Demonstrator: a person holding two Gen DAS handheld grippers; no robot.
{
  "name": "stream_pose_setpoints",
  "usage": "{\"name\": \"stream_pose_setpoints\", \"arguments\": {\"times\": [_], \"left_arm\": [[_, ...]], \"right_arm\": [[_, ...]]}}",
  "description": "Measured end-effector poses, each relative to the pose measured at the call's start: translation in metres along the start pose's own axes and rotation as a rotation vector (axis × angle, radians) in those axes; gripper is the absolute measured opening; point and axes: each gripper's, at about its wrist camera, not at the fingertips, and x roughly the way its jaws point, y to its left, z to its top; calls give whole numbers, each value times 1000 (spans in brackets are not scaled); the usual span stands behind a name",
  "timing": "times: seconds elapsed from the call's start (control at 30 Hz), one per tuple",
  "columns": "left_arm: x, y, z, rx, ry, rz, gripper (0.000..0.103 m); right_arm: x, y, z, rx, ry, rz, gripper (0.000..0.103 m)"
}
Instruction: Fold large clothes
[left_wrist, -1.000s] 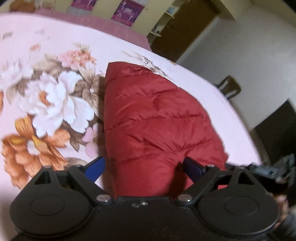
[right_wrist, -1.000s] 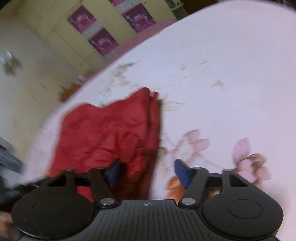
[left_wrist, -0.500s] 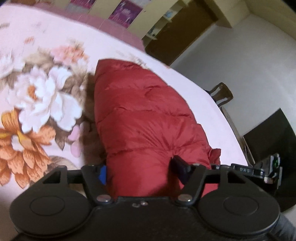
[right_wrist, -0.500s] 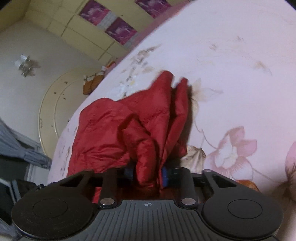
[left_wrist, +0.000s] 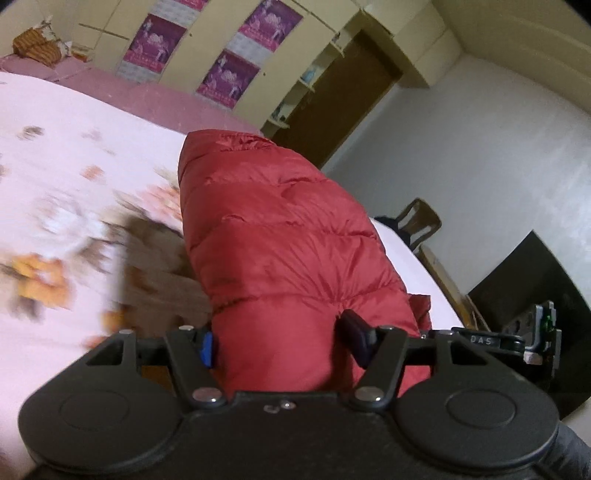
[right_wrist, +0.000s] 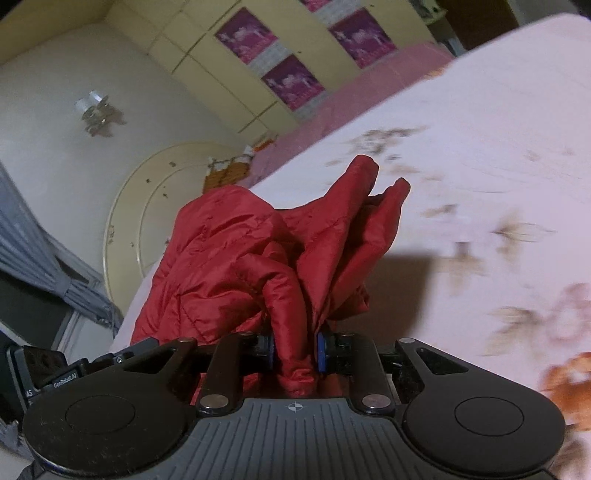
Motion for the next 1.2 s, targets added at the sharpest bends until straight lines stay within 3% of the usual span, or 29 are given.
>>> {"name": "stream_pose_setpoints", "arguments": {"times": [0.2, 0.43, 0.53, 0.63, 0.83, 0.9, 0.93, 0.97, 1.0, 1.03, 1.07, 1.1, 1.13, 1.2], "left_arm": [[-74, 94, 20, -49, 0, 15, 62], [-116, 180, 37, -92, 52, 76, 63], [-113, 206, 34, -100, 85, 113, 66], [-104, 224, 24, -119, 103, 141, 79], [-105, 229, 27, -111, 91, 121, 79], [-113, 233, 29, -100, 88, 125, 80], [-125, 238, 29, -91, 80, 134, 82], [-132, 239, 31, -84, 68, 150, 82], [-140, 241, 33, -83, 49, 162, 80], [-151, 242, 37, -76, 13, 178, 77], [-158, 241, 41, -61, -19, 184, 74], [-162, 239, 48, -35, -44, 174, 64], [-160, 235, 55, -9, -54, 155, 59], [-143, 221, 71, 71, -45, 125, 57]], "right_arm": [[85, 92, -35, -43, 33, 6, 20], [180, 162, -75, -53, 78, 2, 20], [209, 168, -87, -72, 111, -48, 20], [225, 147, -97, -35, 135, -107, 20], [220, 137, -101, -13, 124, -132, 20], [215, 138, -101, -12, 107, -153, 30], [204, 142, -104, -25, 93, -200, 49], [198, 145, -104, -45, 71, -259, 61], [187, 149, -103, -66, 48, -303, 61], [178, 154, -101, -89, 23, -320, 58], [169, 164, -98, -138, -15, -326, 34], [162, 178, -94, -190, -43, -310, 24], [161, 190, -90, -227, -61, -292, 13], [173, 219, -82, -309, -78, -238, 12]]}}
